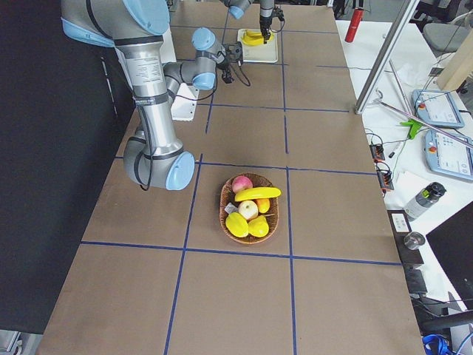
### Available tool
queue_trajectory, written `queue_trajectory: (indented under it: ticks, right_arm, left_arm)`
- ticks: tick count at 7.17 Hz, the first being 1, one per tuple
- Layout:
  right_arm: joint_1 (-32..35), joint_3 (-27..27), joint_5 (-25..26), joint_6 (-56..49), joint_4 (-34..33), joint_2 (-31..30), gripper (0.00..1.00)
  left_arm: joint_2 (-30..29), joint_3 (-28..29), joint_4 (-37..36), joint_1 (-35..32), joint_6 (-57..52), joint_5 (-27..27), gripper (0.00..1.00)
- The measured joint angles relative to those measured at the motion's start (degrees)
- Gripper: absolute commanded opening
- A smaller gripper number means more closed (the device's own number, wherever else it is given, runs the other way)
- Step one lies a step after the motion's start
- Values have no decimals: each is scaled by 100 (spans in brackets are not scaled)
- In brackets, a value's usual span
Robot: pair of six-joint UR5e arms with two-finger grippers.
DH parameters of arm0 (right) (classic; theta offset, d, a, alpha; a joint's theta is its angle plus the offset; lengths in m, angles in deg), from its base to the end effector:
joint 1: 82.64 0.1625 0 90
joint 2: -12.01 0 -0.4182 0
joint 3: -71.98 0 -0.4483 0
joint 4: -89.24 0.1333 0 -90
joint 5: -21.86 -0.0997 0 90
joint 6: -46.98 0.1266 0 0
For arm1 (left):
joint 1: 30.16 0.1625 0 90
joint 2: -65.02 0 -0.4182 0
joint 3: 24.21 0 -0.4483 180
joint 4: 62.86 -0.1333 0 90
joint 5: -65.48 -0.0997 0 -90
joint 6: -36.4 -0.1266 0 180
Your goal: Transfer all bananas from basket to plate
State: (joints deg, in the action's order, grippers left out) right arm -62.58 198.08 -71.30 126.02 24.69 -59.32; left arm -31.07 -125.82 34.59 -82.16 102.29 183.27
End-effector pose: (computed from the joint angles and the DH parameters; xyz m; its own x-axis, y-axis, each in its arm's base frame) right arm -0.4583 -0.3018 0.1157 0.2121 -0.1247 0.9693 -0.2558 0.9502 0.1782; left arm 0.3166 -0.5259 0.5011 0.7436 -0.3648 -0.5603 0.2973 0.9310 -0.2116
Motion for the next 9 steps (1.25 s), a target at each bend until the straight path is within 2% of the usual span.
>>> queue_trajectory:
  ticks: [2, 3, 7, 9]
  right_arm:
    - [-1, -1, 0, 4, 1, -20, 99]
    - [0, 1, 0, 4, 3, -25, 99]
    - [75, 8, -24, -2, -4, -136, 100]
    - [485, 48, -382, -30, -1, -595, 100]
  left_arm:
    - [32, 281, 37, 17, 201, 6, 3]
    - [23, 306, 43, 15, 264, 10, 99]
    - [47, 339, 651, 6, 543, 19, 100]
    - [-106, 217, 745, 19, 818, 19, 100]
